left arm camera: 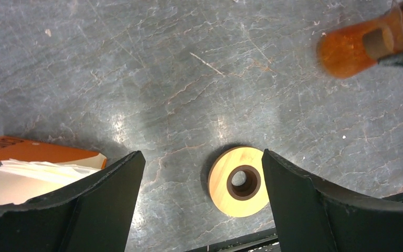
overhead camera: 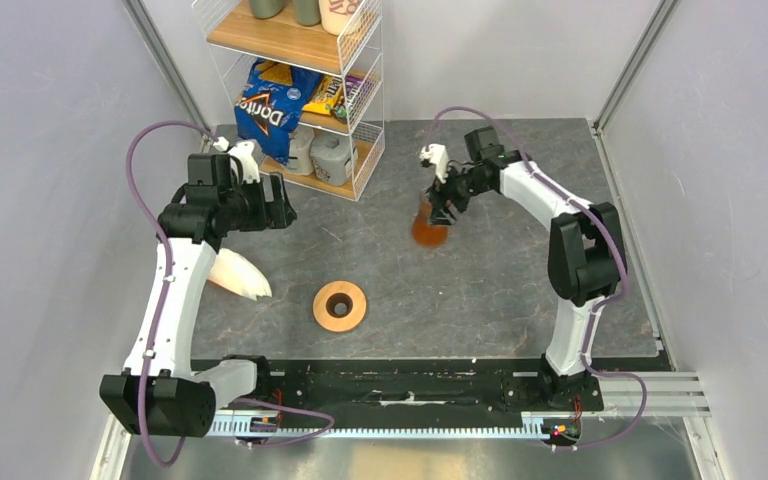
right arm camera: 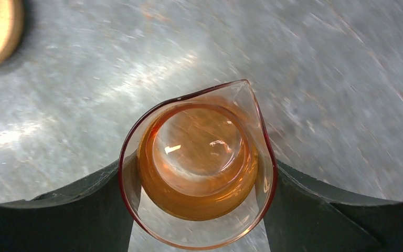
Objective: Place the coffee filter in the dripper
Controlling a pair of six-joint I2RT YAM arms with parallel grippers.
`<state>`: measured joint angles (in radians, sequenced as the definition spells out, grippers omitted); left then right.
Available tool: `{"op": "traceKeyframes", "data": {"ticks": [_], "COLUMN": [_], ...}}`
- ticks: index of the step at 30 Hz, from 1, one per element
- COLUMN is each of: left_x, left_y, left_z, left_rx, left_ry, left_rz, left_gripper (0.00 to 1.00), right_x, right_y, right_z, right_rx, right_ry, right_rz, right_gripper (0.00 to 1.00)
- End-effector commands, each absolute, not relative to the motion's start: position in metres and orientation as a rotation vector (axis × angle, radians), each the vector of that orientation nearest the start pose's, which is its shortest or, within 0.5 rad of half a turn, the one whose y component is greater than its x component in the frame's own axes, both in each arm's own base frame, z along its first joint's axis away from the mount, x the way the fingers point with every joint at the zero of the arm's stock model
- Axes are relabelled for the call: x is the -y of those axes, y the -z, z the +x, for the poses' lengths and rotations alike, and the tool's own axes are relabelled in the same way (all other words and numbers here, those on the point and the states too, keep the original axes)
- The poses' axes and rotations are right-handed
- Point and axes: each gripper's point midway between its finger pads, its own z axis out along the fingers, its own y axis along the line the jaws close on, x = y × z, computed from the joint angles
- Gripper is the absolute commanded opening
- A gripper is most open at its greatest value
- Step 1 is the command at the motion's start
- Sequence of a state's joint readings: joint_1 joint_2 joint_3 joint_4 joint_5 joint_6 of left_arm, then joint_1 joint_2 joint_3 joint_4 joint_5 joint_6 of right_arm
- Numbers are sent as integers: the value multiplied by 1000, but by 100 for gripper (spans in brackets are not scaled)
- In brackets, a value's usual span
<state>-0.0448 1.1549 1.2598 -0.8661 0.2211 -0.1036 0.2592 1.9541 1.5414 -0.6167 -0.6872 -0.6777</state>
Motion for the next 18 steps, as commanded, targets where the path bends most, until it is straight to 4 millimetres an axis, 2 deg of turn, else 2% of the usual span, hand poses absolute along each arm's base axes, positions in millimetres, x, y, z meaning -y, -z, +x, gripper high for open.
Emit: {"op": "traceKeyframes", "data": {"ticks": [1, 6, 9, 10, 18], "left_x": [54, 50, 49, 41, 43], "left_y": [-242, -232, -225, -222, -207], "left_z": [292, 290, 289, 290, 290], "left_rx": [-2325, -2341, -2352, -2352, -2363], "left_ry": [385, 378, 374, 361, 392], "left_rz": [-50, -86, -106, -148, -209], "left_gripper": [90, 89, 89, 89, 88], "right_x": [-251, -298, -321, -331, -382], "right_y": [-145, -140, -135, -135, -123], "right_z": [392, 375, 373, 372, 370], "right_rx": [-1826, -1713, -1657, -1631, -1504], "right_ry": [-746, -741, -731, -730, -726], "right_rz": [-1419, -1580, -1654, -1678, -1815], "right_gripper": [81, 82, 82, 82, 83]}}
